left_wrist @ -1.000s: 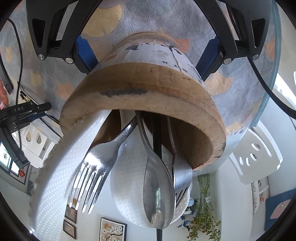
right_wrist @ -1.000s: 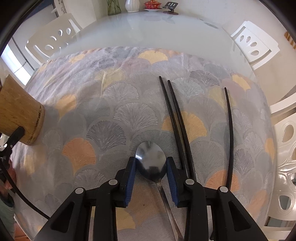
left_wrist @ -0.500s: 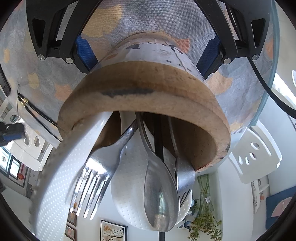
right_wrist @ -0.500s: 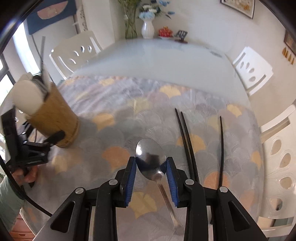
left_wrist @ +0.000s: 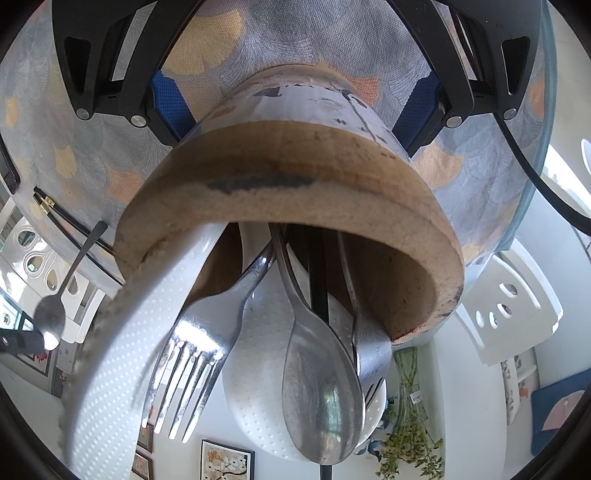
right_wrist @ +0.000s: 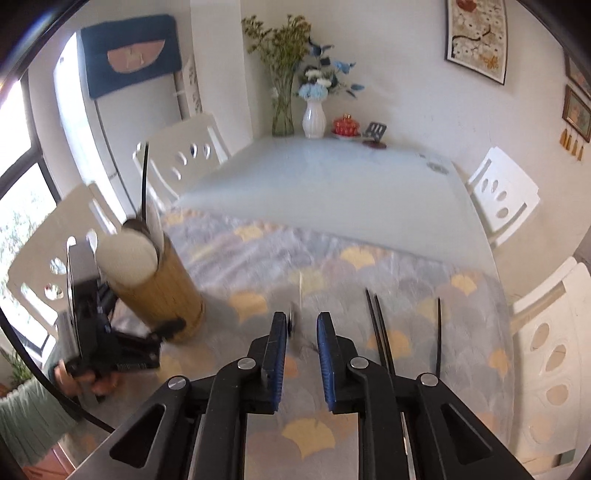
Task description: Organize utensils
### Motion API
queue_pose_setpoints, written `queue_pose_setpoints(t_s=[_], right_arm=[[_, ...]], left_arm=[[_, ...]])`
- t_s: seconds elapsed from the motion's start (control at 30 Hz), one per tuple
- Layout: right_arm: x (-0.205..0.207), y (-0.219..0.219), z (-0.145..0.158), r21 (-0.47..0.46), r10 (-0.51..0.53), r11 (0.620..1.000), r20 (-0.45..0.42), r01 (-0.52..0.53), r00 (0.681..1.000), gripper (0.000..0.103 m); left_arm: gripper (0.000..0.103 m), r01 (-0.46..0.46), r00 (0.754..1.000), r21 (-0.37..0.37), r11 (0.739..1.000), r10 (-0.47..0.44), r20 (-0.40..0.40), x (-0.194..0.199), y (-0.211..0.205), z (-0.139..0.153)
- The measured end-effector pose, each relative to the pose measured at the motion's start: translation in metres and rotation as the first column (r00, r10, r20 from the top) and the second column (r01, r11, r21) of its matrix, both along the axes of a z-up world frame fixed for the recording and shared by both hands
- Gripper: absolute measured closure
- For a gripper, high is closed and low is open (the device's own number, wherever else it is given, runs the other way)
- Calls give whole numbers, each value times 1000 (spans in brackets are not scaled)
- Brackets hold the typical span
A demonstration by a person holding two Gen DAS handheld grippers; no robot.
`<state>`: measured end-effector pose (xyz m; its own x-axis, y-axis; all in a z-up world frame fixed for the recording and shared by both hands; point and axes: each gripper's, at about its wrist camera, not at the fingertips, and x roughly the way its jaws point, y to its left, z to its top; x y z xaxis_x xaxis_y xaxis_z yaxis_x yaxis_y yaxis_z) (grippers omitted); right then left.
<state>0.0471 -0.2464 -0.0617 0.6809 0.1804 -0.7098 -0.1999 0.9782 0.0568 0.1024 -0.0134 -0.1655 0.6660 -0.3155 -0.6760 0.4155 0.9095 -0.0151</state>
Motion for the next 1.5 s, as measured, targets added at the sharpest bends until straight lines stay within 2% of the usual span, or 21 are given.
queue_pose_setpoints(t_s=[0.23,0.47,0.53,0.63,0.73,0.83,0.9,0.97,1.03,1.13,1.23,1.37,1.5], right_arm=[[9,-2,0,41,-23,999,12,23,1000,88],[9,-8,8,52,-48,998,51,45,998,99],[9,-9,9,50,-45,998,55,42,997,99],[12,-7,3,26,-31,999,26,30,999,99],[17,-10,-14,32,-27,999,-62,29,998,99],[23,-10,-35,72,20,997,-167,-9,986,86],[25,-3,-50,92,57,995,-202,-39,978,56],[29,14,-71,90,126,990,-243,-107,962,48],[33,32,-89,67,194,981,-285,-182,939,48],[38,62,-117,-20,280,952,-339,-304,898,48],[39,77,-135,-73,319,927,-366,-368,874,48],[44,83,-142,-57,332,924,-376,-379,865,48],[46,89,-145,-97,327,919,-352,-382,877,47]], left_arm=[[7,0,1000,-4,1000,0,1,-1,-1,1],[7,0,1000,-4,1000,0,0,-1,0,0],[7,0,1000,-4,1000,0,0,-1,0,0],[7,0,1000,-4,1000,0,0,-1,0,0],[7,0,1000,-4,1000,0,1,-1,0,1],[7,0,1000,-2,1000,0,2,-1,1,1],[7,0,1000,-2,1000,0,3,-1,1,1],[7,0,1000,-3,1000,0,3,-1,1,1],[7,0,1000,-4,1000,0,5,-2,1,1],[7,1,1000,-7,1000,-1,5,-3,2,1],[7,1,1000,-10,1000,-1,4,-3,4,1],[7,0,1000,-11,1000,0,4,-4,4,1],[7,0,1000,-10,1000,0,4,-4,4,1]])
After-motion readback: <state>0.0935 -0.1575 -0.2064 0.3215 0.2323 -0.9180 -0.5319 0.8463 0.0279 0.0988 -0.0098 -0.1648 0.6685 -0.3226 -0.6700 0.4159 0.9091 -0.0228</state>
